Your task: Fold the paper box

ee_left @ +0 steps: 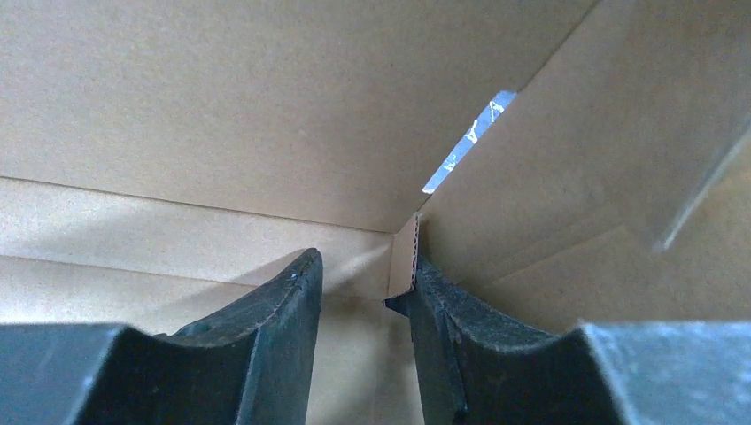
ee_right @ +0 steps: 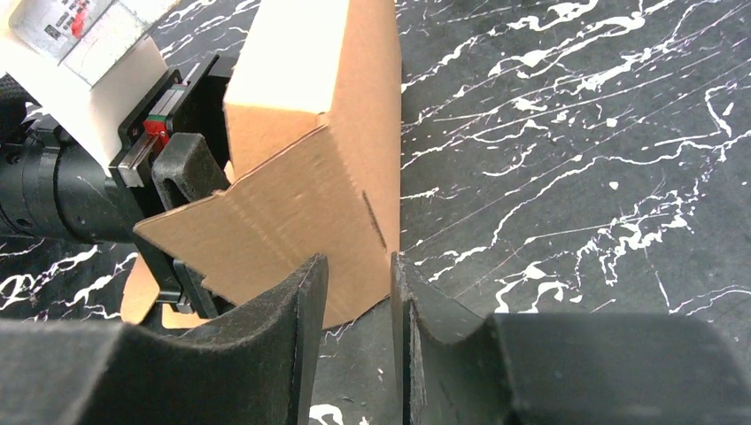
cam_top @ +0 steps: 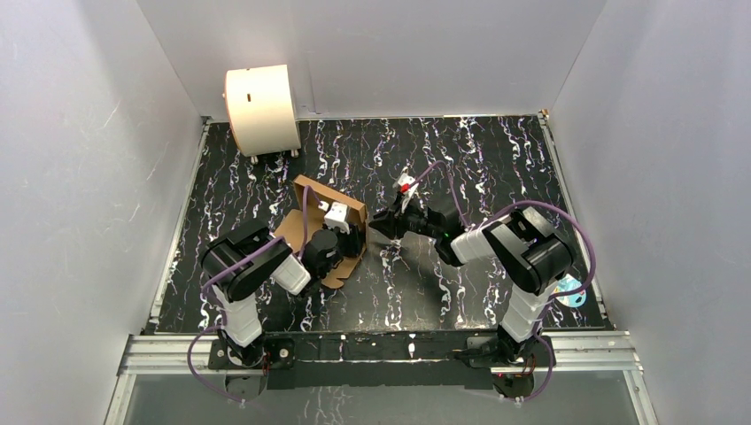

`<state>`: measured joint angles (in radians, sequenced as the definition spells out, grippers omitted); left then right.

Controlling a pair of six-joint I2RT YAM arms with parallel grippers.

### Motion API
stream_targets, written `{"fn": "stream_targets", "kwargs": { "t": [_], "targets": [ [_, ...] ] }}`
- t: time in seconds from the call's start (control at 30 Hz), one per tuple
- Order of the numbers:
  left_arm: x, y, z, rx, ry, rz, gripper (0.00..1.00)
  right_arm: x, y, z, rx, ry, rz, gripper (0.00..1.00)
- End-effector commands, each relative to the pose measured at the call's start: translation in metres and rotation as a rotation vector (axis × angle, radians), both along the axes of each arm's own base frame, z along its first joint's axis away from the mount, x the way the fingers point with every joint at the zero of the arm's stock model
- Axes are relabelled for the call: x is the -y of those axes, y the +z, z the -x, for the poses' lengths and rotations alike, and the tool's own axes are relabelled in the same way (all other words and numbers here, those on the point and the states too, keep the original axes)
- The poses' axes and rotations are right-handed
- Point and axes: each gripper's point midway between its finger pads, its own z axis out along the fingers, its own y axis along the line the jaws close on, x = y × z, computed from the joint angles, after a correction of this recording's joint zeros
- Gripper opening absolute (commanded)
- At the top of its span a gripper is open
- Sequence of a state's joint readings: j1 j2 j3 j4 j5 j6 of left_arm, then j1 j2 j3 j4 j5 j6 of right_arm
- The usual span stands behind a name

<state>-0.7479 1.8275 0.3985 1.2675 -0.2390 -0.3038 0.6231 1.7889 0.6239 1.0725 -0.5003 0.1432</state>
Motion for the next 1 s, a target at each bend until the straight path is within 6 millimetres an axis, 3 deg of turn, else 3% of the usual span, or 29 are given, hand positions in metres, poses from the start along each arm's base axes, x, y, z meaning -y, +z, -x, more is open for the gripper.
{"fn": "stream_targets", "kwargs": {
  "t": [0.0,0.53,0.97],
  "targets": [
    [0.001,0.011,0.005,0.004,-0.023,0.03,0.39,-0.007,0.016,-0.008,0.077,0.001,-0.052,0.41],
    [-0.009,0.049,0.01,0.048,-0.008,0.046,0.47,-0.006,0.006,0.002,0.079,0.029,-0.032,0.42],
    [-0.05,0.027,0.03,-0.124,0.146,0.008,0.49,0.002,0.001,0.018,0.078,0.044,0.001,0.43]
  ]
}}
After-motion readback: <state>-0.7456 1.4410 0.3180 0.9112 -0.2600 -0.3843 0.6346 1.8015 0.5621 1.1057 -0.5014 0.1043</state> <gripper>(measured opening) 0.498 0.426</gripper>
